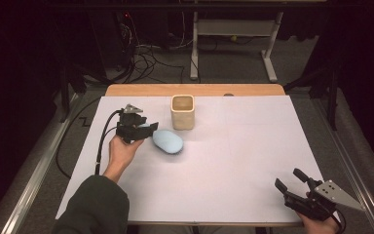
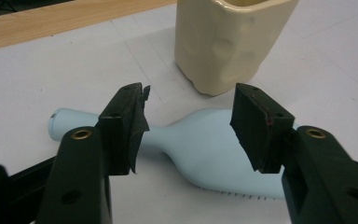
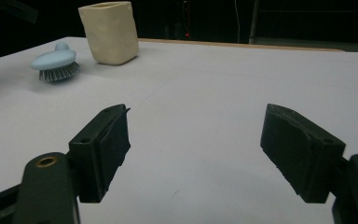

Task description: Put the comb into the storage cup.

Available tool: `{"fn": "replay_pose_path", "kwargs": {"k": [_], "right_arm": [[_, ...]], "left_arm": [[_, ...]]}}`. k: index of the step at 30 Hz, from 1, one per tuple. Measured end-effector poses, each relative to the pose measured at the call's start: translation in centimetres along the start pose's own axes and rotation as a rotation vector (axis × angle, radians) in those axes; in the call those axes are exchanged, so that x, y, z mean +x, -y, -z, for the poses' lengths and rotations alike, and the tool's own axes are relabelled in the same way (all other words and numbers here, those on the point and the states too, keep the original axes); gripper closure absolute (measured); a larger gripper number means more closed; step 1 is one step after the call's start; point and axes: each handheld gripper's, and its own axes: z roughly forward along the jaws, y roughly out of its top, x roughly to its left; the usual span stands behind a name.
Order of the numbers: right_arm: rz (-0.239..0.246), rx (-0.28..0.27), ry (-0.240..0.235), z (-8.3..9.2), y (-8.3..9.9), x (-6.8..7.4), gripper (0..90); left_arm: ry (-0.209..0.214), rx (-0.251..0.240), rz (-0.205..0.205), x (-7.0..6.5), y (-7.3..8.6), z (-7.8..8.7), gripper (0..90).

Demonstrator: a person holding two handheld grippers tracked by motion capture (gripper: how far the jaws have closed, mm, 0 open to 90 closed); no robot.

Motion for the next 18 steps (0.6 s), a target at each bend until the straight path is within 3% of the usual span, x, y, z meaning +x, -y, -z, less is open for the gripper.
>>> {"fn": "replay_pose_path", "kwargs": {"k": [6, 9, 11, 13, 14, 18], "right_arm": [[0.001, -0.001, -0.001, 0.0, 0.0, 0.0, 24.1], [0.003, 0.001, -0.002, -0.1, 0.0, 0.0, 24.2], [0.004, 0.003, -0.002, -0.1, 0.0, 0.0, 24.2], [0.005, 0.004, -0.002, -0.1, 0.0, 0.0, 24.2], [0.005, 0.003, -0.002, -0.1, 0.0, 0.0, 24.2], [0.004, 0.003, -0.001, -0.1, 0.0, 0.0, 24.3]], "left_arm": [[-0.010, 0.043, 0.028, 1.0, -0.2, -0.6, 47.8], [-0.014, 0.051, 0.026, 1.2, -0.4, -0.5, 48.3], [-0.036, 0.088, -0.002, 1.1, -0.9, -0.5, 49.5], [0.001, 0.079, 0.025, 1.4, -1.4, -0.4, 50.0], [-0.007, 0.089, 0.025, 1.4, -1.8, -0.4, 50.1], [-0.028, 0.127, -0.013, 1.3, -3.0, -0.8, 50.5]]}}
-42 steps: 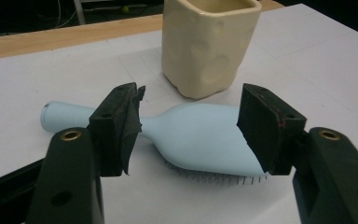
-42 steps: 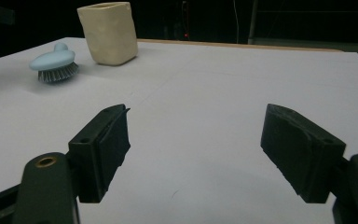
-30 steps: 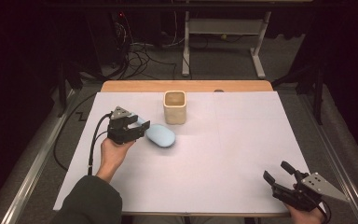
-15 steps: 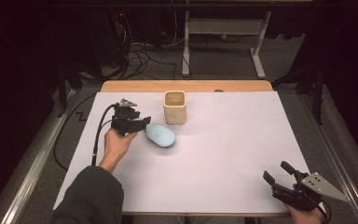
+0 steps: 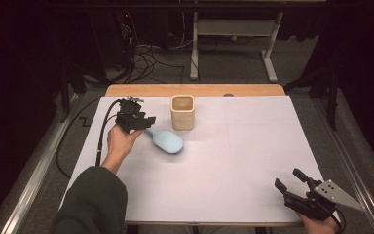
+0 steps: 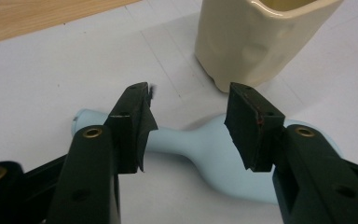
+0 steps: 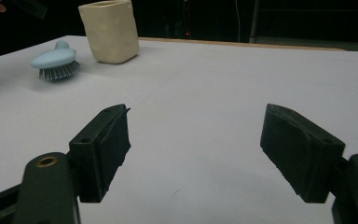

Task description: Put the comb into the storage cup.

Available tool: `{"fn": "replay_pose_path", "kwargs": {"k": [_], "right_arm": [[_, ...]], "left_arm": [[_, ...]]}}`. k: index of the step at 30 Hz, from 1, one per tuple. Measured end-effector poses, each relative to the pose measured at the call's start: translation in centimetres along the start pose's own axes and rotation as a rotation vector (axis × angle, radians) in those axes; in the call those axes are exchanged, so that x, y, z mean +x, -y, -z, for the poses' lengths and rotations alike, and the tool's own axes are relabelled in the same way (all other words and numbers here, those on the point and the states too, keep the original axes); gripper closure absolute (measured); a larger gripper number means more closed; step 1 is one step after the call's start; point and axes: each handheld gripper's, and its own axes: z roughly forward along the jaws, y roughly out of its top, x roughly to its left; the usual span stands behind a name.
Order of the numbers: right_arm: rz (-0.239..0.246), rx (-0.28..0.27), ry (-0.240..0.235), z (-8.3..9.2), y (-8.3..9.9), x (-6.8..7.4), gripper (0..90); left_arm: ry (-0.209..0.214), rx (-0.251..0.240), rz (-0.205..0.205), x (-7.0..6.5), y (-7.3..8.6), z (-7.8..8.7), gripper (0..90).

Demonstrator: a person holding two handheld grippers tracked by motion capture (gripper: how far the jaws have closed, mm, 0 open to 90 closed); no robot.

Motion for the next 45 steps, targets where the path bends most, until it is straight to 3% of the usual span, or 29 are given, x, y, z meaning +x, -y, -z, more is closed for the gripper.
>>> {"fn": "replay_pose_path", "kwargs": {"k": [9, 17, 34, 45], "right_arm": [[0.004, 0.003, -0.005, 0.0, 0.0, 0.0, 24.4], [0.001, 0.008, -0.005, -0.1, 0.0, 0.0, 24.5], [0.003, 0.013, -0.008, -0.3, 0.1, 0.0, 24.5], [0.001, 0.016, -0.010, -0.3, 0.1, -0.1, 24.6]], "left_arm": [[-0.038, 0.134, -0.008, 0.3, -2.0, -2.3, 57.8], [-0.077, 0.258, -0.005, 0.9, -2.5, -4.6, 66.0], [-0.108, 0.330, 0.003, 1.9, -2.7, -6.9, 76.0], [-0.122, 0.358, -0.002, 2.1, -3.0, -7.5, 78.9]]}}
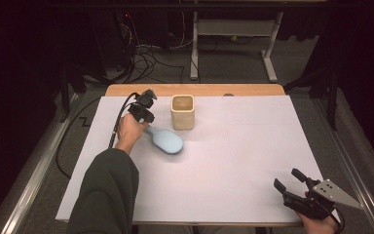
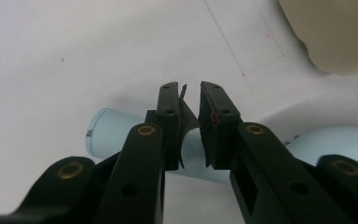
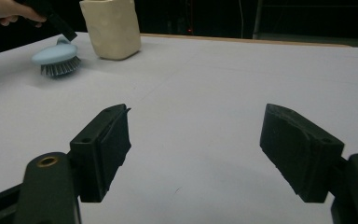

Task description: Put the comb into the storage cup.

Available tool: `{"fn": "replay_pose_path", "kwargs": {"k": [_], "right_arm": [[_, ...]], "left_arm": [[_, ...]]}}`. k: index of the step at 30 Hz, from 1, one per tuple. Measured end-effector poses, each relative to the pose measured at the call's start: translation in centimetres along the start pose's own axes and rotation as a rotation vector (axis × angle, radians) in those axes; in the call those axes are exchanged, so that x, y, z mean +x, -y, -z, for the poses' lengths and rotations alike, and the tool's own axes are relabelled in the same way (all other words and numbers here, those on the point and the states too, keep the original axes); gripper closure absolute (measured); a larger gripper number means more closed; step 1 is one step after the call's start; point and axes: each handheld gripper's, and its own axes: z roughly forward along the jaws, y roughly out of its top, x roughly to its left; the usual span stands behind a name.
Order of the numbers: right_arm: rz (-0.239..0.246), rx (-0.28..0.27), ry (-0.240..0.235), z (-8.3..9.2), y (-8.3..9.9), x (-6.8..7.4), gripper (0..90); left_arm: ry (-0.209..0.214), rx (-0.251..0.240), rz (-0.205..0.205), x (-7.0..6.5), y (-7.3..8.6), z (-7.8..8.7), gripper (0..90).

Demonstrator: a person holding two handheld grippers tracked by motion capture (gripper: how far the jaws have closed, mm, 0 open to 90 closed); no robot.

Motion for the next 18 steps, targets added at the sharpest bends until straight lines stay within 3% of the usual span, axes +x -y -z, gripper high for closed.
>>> {"fn": "replay_pose_path", "kwargs": {"k": [18], "right_arm": [[-0.002, -0.006, 0.000, 0.07, 0.00, 0.02, 24.6]], "left_arm": [[0.001, 0.060, -0.026, -0.10, 0.42, -0.30, 81.6]]}}
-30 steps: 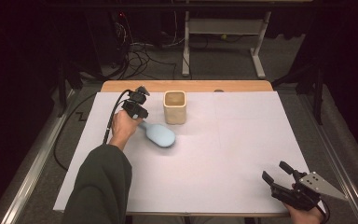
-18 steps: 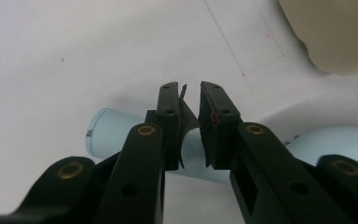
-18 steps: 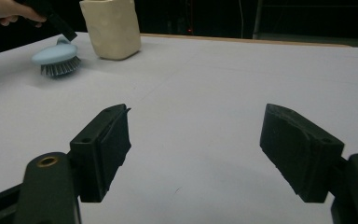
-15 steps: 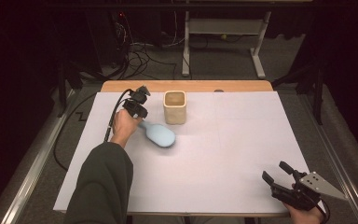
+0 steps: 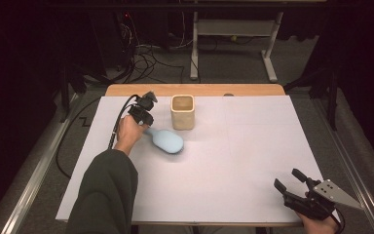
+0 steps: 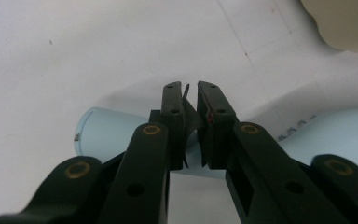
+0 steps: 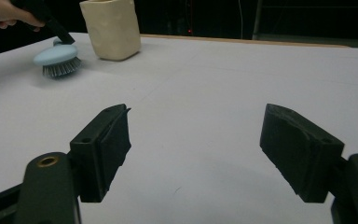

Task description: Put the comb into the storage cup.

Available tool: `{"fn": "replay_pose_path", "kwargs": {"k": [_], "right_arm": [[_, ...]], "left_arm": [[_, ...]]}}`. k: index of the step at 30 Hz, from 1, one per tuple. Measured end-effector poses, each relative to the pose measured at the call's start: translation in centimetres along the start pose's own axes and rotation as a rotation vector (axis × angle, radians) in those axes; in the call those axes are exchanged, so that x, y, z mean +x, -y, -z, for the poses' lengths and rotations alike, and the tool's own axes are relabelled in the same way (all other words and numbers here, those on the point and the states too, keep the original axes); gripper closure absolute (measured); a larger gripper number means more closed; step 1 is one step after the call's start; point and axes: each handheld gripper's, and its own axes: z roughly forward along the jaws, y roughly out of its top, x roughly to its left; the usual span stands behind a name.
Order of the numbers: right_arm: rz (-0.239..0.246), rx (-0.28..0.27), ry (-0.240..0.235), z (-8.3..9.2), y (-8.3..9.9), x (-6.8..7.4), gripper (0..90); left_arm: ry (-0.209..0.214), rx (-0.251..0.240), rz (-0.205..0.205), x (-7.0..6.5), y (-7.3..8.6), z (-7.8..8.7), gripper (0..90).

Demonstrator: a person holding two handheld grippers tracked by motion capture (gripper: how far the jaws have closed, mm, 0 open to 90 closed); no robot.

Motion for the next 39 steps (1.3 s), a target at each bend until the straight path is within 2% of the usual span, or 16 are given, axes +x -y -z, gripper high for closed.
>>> {"fn": "replay_pose_path", "kwargs": {"k": [6, 22, 39], "right_arm": [[0.000, 0.001, 0.003, 0.0, 0.0, 0.0, 24.6], [0.006, -0.002, 0.004, 0.1, 0.0, 0.1, 24.6], [0.010, -0.004, 0.005, 0.1, -0.1, 0.1, 24.7]], "left_arm": [[0.008, 0.015, -0.017, -0.2, 0.6, 0.3, 81.9], [0.053, 0.005, -0.024, -0.6, 1.9, 1.0, 87.8], [0.100, 0.020, -0.039, -0.8, 3.1, 1.7, 89.4]]}}
